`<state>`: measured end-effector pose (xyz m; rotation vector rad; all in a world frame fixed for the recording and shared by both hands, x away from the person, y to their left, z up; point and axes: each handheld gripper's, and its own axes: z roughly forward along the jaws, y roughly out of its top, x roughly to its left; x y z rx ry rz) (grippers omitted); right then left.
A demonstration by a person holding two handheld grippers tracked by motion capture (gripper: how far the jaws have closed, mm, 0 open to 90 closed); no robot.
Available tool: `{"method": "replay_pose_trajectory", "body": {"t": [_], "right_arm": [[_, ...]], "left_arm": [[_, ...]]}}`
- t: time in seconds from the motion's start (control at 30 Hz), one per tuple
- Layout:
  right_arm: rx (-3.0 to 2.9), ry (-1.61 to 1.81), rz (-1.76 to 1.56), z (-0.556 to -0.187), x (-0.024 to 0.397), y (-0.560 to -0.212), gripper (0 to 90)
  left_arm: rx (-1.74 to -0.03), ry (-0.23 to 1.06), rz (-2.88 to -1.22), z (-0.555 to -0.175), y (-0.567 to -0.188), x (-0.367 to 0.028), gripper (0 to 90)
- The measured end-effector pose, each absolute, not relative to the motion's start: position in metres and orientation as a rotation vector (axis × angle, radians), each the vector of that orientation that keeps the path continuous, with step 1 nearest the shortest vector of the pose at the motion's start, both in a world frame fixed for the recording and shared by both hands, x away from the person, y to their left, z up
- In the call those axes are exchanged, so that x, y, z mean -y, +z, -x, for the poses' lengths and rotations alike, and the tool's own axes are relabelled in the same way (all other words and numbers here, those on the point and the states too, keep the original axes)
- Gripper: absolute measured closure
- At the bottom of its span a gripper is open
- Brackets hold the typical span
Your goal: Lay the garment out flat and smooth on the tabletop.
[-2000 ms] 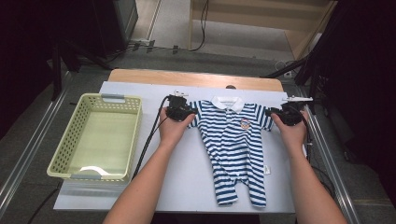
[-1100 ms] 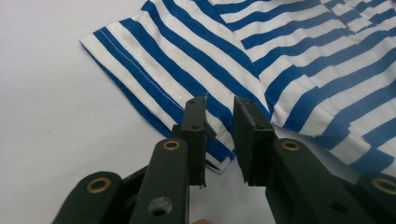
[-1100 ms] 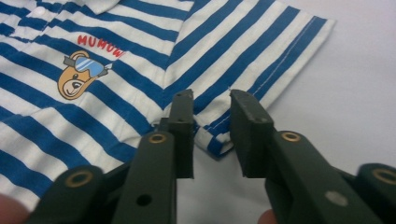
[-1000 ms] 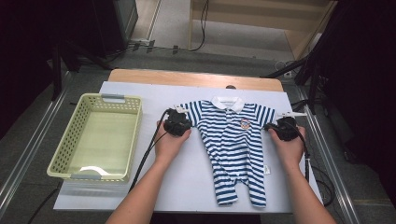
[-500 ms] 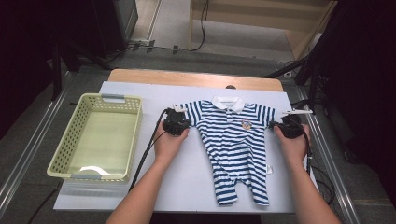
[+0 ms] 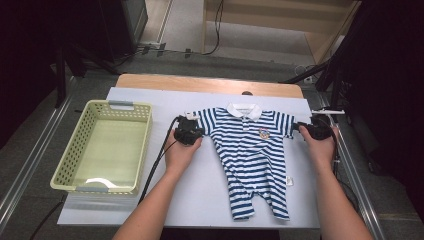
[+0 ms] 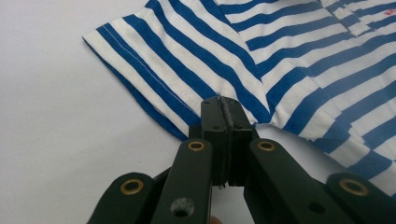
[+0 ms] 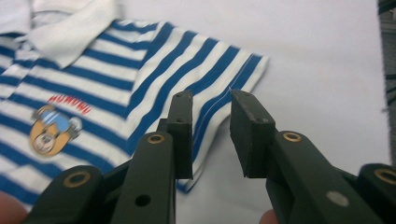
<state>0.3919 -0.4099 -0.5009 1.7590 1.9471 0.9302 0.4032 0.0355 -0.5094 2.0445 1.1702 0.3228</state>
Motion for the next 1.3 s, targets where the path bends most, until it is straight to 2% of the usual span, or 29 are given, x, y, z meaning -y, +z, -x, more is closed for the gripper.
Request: {"method": "replay_pose_trajectory", "body": {"t": [0.27, 0.5, 0.63, 0.7, 1.23, 1.3], "right_arm": [[-1.872, 0.882, -1.844, -0.424, 0.404, -0.512, 68.4], [-1.862, 0.811, -1.781, -0.431, 0.396, -0.519, 67.3], [-1.886, 0.778, -1.742, -0.431, 0.395, -0.519, 84.0], [-1.889, 0.819, -1.778, -0.432, 0.399, -0.519, 87.6], [-1.867, 0.782, -1.774, -0.437, 0.412, -0.514, 88.1], [-1.892, 0.876, -1.772, -0.437, 0.413, -0.514, 84.3]], "left_arm": [[-1.166, 0.302, -2.036, -0.404, -0.51, -0.038, 90.0], [-1.169, 0.293, -2.034, -0.405, -0.51, -0.038, 90.0], [-1.169, 0.296, -2.035, -0.405, -0.51, -0.038, 90.0], [-1.167, 0.288, -2.035, -0.406, -0.51, -0.039, 90.0], [-1.157, 0.299, -2.038, -0.405, -0.511, -0.038, 90.0], [-1.156, 0.298, -2.039, -0.405, -0.511, -0.038, 90.0]]}}
